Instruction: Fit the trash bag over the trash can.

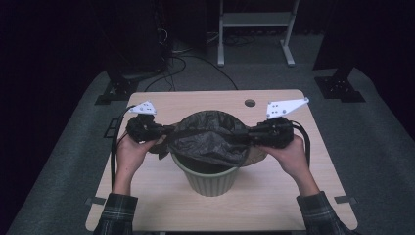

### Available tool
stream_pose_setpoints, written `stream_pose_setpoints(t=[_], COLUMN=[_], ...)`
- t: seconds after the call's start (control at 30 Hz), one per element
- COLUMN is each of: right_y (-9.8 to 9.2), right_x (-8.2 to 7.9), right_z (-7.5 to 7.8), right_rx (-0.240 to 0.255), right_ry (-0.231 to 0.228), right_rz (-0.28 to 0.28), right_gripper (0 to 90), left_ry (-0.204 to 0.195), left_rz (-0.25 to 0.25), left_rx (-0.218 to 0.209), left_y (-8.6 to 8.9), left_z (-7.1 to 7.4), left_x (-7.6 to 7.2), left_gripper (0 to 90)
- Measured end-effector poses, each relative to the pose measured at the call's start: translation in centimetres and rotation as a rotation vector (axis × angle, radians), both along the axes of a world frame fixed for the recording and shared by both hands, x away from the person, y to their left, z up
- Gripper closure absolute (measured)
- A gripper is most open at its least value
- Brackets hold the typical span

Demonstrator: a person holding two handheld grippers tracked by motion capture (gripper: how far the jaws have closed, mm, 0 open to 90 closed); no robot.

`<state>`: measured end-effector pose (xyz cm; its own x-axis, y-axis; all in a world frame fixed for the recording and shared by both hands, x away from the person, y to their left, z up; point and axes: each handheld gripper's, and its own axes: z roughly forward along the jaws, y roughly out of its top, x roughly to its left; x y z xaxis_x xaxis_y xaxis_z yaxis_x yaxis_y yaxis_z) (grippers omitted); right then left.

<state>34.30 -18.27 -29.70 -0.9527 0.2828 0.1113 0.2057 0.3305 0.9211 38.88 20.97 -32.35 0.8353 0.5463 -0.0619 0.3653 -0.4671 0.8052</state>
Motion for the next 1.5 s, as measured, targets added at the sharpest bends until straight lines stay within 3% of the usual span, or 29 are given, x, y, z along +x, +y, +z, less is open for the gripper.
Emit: stream_pose_setpoints(t=[0.2,0.43,0.57,0.73,1.0,1.27,1.5], right_y=[-0.8,-2.5,-3.5,-3.4,-1.5,-0.3,0.1], right_x=[-3.1,-5.5,-6.6,-6.8,-7.3,-7.2,-7.1], right_z=[-0.9,-2.0,-3.1,-5.5,-8.0,-9.4,-10.3], right_rx=[-0.001,0.020,0.015,-0.003,-0.038,-0.049,-0.097], right_ry=[-0.019,-0.021,0.000,0.052,0.090,0.117,0.124], right_rz=[0.036,0.051,0.058,0.069,0.126,0.152,0.145], right_gripper=[89.9,89.9,90.0,90.0,90.0,90.0,90.0], left_ry=[0.003,0.018,0.030,0.042,0.059,0.067,0.079], left_rz=[-0.008,0.004,0.012,-0.008,-0.024,-0.016,0.005], left_rx=[0.008,0.009,0.005,0.011,0.028,0.055,0.066], left_y=[-0.2,0.3,0.5,-0.1,-0.5,-0.5,-0.1], left_z=[0.3,0.1,-0.2,-0.7,-1.2,-1.7,-2.2], left_x=[-0.3,-0.3,-0.3,-0.3,-0.4,-0.3,-0.1], left_gripper=[89.9,89.9,89.9,89.8,89.8,89.8,89.8])
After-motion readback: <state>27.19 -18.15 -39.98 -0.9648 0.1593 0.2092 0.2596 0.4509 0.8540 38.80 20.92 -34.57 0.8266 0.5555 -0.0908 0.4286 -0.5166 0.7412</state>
